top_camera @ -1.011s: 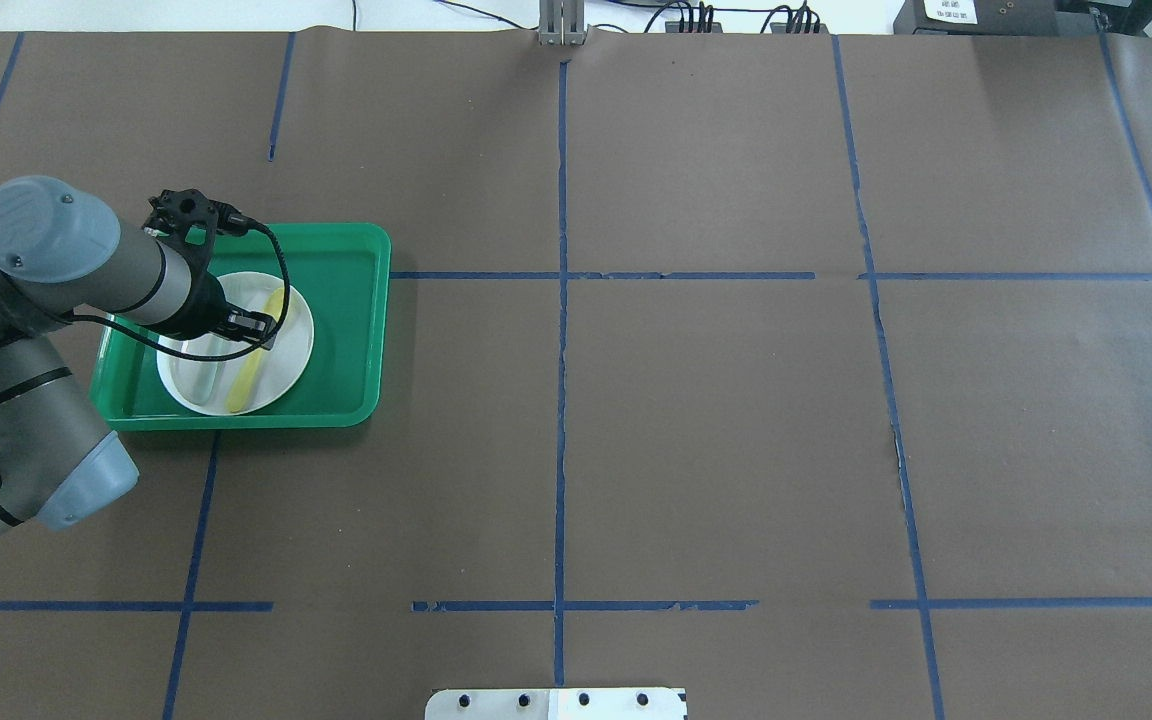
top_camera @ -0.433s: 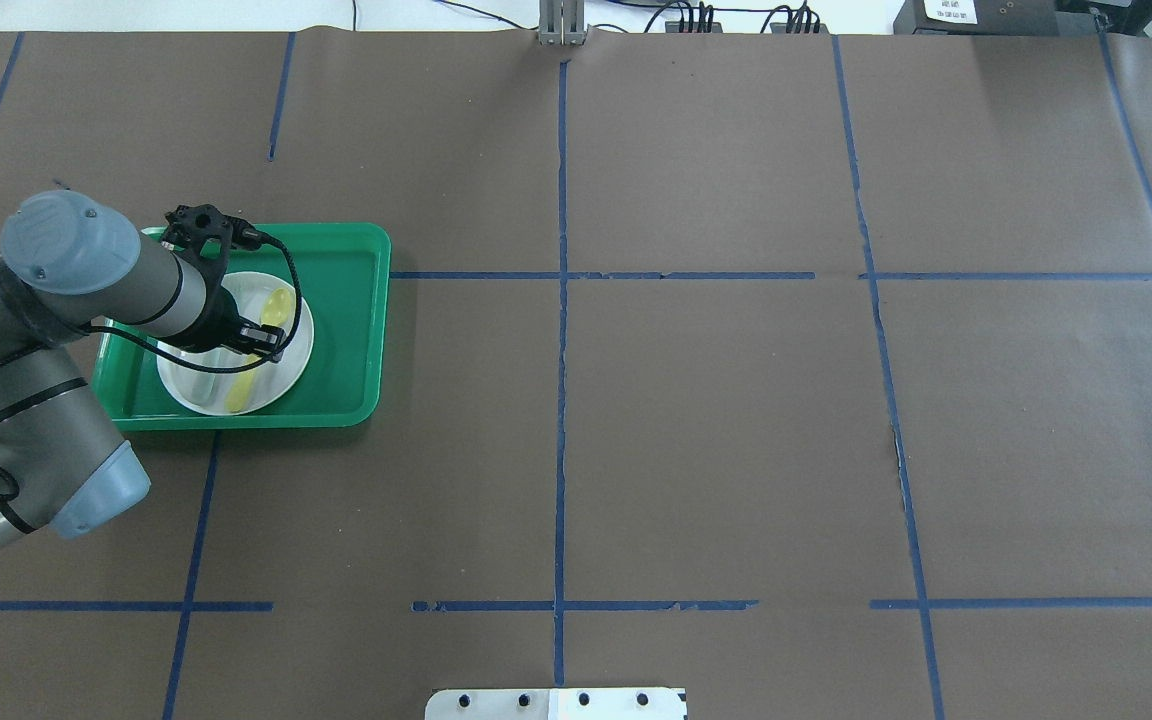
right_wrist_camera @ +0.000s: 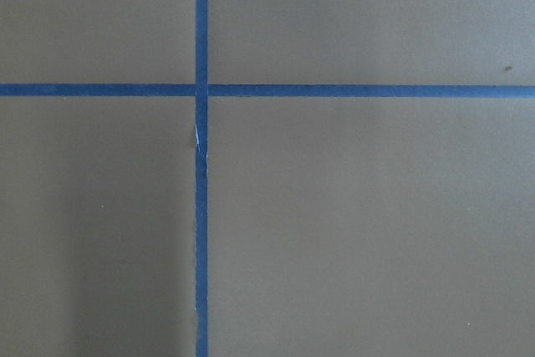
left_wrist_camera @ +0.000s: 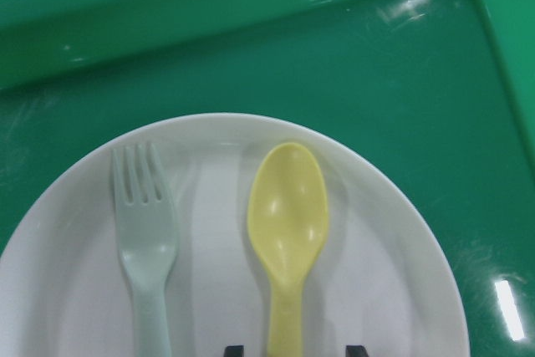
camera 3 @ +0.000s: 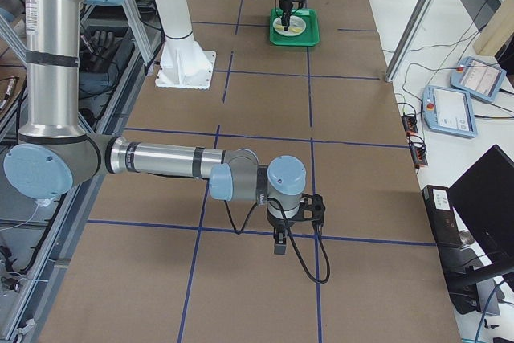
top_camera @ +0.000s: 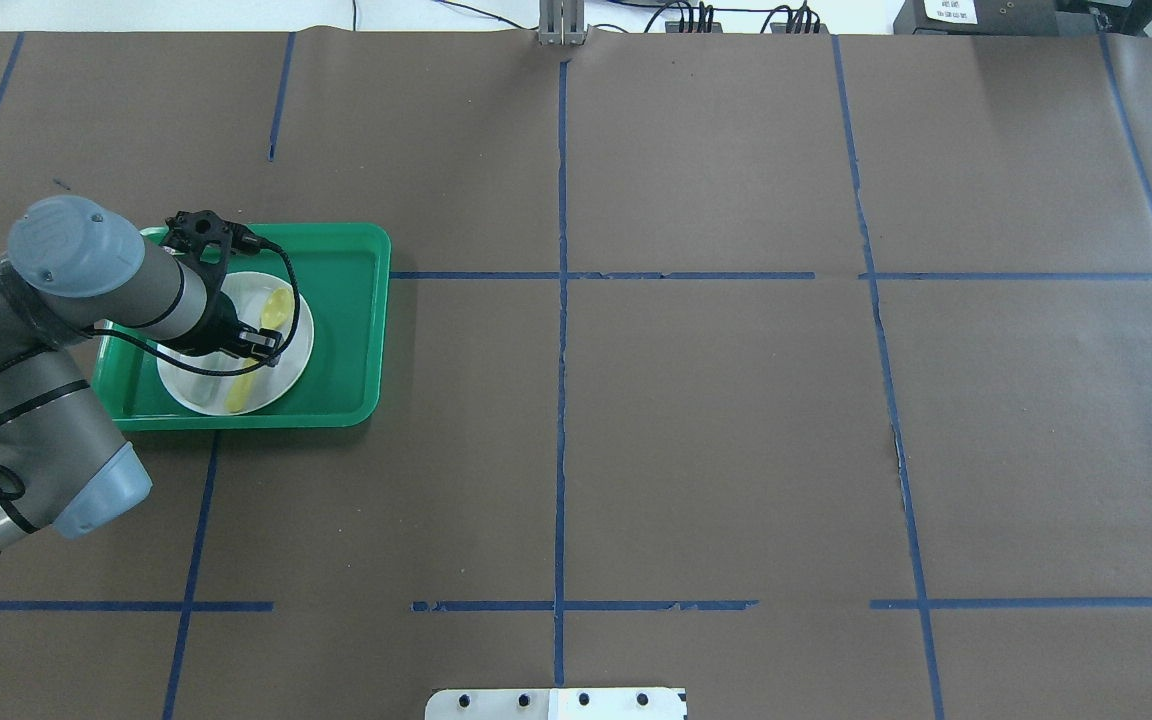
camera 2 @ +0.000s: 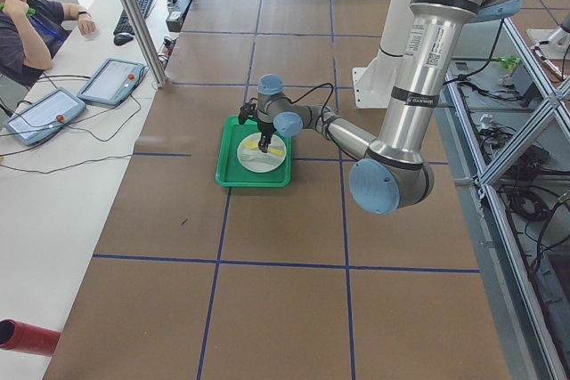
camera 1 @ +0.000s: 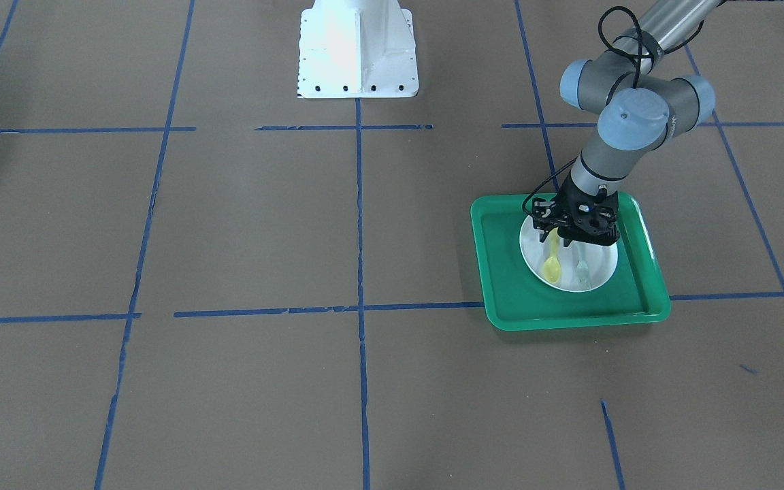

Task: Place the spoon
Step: 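Lower the left gripper and close it on the yellow spoon handle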

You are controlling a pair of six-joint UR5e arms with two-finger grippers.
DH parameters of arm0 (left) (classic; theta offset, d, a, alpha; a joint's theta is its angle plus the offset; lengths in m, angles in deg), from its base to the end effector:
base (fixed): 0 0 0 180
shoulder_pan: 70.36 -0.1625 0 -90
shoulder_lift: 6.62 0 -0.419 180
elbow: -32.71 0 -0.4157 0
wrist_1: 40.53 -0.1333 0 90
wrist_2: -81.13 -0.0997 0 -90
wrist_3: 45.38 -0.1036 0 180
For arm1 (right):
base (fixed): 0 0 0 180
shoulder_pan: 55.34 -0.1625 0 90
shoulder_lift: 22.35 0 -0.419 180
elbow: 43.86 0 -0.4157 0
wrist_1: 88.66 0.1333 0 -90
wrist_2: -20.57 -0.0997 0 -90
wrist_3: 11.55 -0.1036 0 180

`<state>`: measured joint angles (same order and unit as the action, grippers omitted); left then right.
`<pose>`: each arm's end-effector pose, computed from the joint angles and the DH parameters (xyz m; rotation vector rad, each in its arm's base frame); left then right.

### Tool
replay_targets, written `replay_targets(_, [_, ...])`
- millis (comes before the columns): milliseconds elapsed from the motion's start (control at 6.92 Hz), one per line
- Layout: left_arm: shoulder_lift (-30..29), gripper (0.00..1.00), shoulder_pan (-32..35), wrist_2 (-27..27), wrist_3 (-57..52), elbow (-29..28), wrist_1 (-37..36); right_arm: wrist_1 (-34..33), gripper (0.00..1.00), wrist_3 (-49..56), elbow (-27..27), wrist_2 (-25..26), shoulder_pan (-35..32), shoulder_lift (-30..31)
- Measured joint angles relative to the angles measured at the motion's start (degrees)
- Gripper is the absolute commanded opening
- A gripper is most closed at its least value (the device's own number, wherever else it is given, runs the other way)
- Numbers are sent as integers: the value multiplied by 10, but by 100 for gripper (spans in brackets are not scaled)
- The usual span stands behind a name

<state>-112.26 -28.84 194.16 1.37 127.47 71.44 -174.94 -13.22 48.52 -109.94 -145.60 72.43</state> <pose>0.4181 -0.4940 0.4243 0.2086 0.7975 0.1770 0.0682 -0.4816 0.6739 0.0134 -0.7072 0.0241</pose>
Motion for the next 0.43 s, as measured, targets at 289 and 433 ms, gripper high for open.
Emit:
replay_targets(289, [0,33,0,1,-1,-2,0,0,100,0,0,0,0,0])
replay_targets(433, [0,33,0,1,-1,-2,0,0,100,0,0,0,0,0])
